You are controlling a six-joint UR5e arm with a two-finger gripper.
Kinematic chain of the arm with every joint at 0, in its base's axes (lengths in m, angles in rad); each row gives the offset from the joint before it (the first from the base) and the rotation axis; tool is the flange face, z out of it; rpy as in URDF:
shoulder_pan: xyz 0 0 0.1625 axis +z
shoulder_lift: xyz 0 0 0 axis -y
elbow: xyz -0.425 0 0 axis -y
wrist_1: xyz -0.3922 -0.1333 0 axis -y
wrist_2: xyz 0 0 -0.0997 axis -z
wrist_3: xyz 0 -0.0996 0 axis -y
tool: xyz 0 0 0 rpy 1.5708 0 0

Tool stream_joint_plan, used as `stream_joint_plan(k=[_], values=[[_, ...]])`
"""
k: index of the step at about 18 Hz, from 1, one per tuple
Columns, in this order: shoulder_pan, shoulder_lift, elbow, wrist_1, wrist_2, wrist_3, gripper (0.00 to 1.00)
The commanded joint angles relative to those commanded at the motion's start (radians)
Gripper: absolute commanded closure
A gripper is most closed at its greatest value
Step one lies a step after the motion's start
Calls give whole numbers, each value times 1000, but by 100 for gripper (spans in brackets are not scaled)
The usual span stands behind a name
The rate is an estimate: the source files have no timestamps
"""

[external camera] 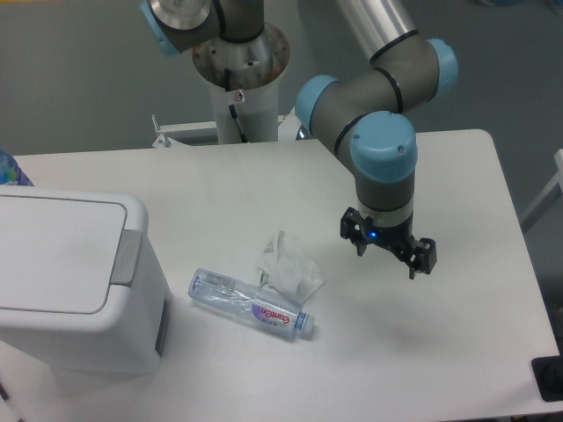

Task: Open the trash can
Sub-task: 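Move the open gripper over toward the white trash can lid edge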

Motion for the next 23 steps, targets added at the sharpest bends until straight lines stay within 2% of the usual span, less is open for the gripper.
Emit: stream_joint_plan(k=[7,11,15,19,23], values=[[2,-2,12,-3,-11,-2,0],[0,12,40,-18,-35,-78,0],[-26,46,77,-92,-95,-168,0],[-81,52,175,-193,-129,-337,0],[-143,54,219,-199,-158,-474,0]])
